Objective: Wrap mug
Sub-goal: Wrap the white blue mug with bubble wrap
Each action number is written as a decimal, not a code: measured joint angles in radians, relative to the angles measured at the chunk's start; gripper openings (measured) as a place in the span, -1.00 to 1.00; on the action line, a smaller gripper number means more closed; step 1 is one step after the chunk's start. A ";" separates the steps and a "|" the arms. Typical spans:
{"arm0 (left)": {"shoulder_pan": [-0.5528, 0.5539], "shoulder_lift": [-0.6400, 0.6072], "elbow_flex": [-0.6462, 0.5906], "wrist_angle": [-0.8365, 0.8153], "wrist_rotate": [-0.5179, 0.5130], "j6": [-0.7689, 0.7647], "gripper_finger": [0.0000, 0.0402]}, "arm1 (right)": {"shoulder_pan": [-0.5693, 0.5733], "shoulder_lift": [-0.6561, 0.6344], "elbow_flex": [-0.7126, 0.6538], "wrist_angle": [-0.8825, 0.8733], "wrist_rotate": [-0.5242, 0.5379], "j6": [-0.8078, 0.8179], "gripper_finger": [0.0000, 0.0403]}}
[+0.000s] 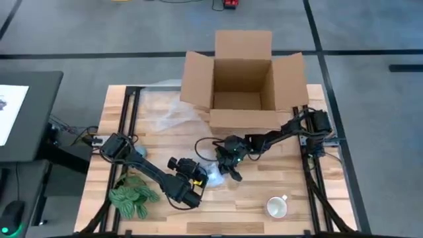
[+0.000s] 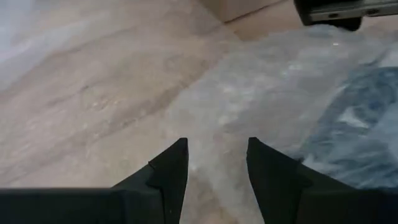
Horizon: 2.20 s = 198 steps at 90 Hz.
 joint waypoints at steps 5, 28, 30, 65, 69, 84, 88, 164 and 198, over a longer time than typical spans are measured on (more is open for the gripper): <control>-0.005 0.000 0.000 0.002 0.009 0.000 -0.30 | 0.017 -0.006 0.000 -0.016 0.041 0.001 -1.00; -0.015 0.007 -0.003 0.022 0.034 0.023 -0.30 | 0.070 -0.078 0.001 -0.203 0.232 -0.008 -1.00; -0.015 0.007 -0.003 0.021 0.034 0.023 -0.30 | 0.073 -0.088 0.001 -0.221 0.246 -0.009 -1.00; -0.016 0.006 -0.003 0.023 0.035 0.054 -0.30 | 0.100 -0.216 0.000 -0.477 0.377 -0.056 -1.00; -0.016 0.006 -0.003 0.024 0.035 0.054 -0.30 | 0.097 -0.203 -0.011 -0.449 0.378 -0.061 -1.00; -0.016 0.005 -0.003 0.029 0.034 0.053 -0.30 | 0.068 -0.092 -0.046 -0.248 0.377 -0.062 -1.00; -0.016 0.004 -0.003 0.030 0.034 0.054 -0.30 | 0.062 -0.066 -0.044 -0.193 0.377 -0.062 -1.00; -0.012 0.003 -0.002 0.055 0.027 0.096 -0.30 | 0.073 -0.314 -0.110 -0.470 0.402 -0.041 -1.00; -0.011 0.002 -0.001 0.053 0.028 0.095 -0.30 | 0.170 -0.471 -0.291 -0.054 0.311 0.045 -1.00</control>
